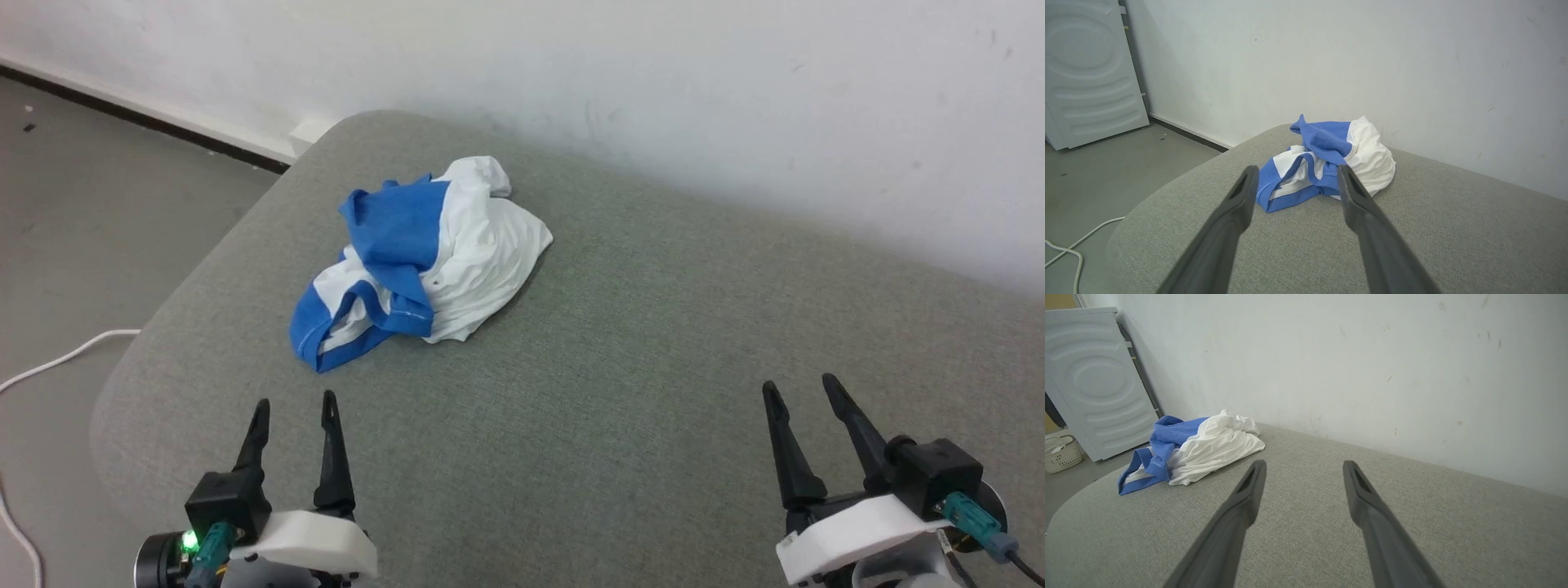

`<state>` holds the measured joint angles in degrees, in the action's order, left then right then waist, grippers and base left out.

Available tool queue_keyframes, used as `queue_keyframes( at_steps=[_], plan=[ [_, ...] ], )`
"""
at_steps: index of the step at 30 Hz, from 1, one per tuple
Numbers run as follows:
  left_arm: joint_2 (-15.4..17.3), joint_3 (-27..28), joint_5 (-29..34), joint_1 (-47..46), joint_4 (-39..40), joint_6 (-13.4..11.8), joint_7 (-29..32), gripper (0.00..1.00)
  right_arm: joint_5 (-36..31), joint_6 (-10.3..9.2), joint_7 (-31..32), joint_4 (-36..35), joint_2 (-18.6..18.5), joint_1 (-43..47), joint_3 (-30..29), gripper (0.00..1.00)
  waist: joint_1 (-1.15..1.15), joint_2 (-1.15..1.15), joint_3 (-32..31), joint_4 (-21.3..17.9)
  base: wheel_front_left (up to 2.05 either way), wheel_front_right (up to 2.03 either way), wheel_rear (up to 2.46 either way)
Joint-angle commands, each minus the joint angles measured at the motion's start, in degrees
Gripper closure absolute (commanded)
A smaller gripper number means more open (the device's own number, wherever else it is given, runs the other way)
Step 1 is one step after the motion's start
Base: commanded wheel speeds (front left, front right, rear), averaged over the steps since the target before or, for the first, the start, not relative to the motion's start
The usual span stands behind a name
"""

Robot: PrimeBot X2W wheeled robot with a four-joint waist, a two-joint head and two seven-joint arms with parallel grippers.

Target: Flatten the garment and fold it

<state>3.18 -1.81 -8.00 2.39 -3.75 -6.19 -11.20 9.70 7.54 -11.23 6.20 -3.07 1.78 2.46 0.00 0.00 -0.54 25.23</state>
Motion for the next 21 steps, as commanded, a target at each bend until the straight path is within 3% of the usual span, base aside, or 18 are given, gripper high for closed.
queue_keyframes(
  at_steps=[1, 21],
  plan=[
    [-0.2, -0.2, -0.6, 0.8, -0.3, -0.4, -0.7, 0.0, 0.6, -0.04, -0.6, 0.2, 0.1, 0.4, 0.2, 0.0, 0.0, 0.0, 0.2, 0.6, 0.0, 0.0, 0.0],
    [-0.3, -0.4, -0.9, 1.1, -1.8, -1.4, -3.1, 0.0, 2.4, -0.05, -3.0, 1.7, 0.2, 0.7, 0.7, 0.0, 0.0, 0.0, 0.4, 5.1, 0.0, 0.0, 0.0]
  ],
)
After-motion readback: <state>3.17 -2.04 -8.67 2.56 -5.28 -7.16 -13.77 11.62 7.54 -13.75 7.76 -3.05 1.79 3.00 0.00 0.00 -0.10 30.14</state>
